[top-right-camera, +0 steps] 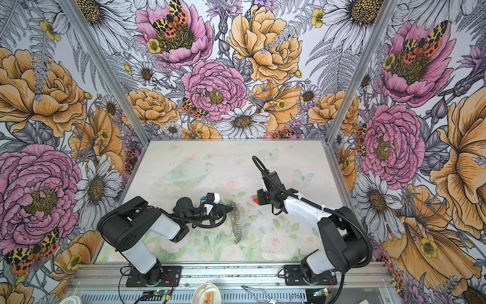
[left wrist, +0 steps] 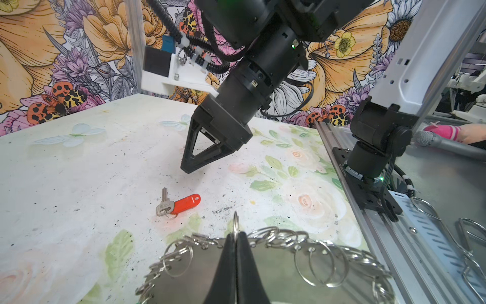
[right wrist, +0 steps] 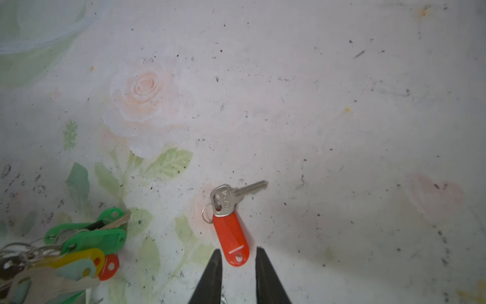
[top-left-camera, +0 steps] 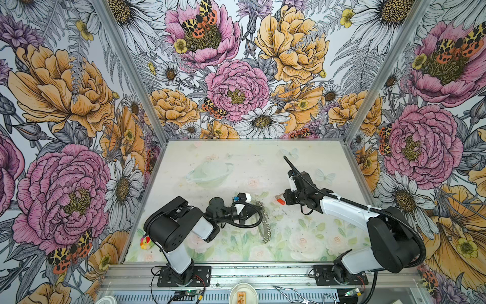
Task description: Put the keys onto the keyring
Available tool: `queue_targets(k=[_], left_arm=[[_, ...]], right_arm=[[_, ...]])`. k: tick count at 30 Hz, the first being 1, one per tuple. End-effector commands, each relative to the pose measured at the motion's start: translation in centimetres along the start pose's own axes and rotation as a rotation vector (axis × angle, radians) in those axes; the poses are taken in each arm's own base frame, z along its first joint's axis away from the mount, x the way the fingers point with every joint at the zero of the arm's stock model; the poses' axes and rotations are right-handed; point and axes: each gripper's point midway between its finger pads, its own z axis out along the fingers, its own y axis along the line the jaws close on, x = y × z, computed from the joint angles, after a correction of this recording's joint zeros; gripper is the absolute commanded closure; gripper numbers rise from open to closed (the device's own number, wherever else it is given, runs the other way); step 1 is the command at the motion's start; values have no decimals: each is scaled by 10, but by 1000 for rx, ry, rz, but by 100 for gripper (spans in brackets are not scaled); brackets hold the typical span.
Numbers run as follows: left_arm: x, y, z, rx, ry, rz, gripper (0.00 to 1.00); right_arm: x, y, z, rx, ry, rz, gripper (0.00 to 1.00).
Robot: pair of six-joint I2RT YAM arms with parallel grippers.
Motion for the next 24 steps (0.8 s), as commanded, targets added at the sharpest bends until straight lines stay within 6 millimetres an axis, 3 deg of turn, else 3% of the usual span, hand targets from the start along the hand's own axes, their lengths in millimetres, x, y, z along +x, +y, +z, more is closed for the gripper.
queue_targets(k=[1,9,24], left_arm=[[-9,-1,-3,-10,-27,39,100],[-9,-1,-4,-11,-31,40,100],[-8,0,-5,-16,-33,38,100]], right_arm=[[-13,6,7,59,-8,88,73],[-10,21,27,158,61,74,71],[11,28,53,233,177,-8,68]])
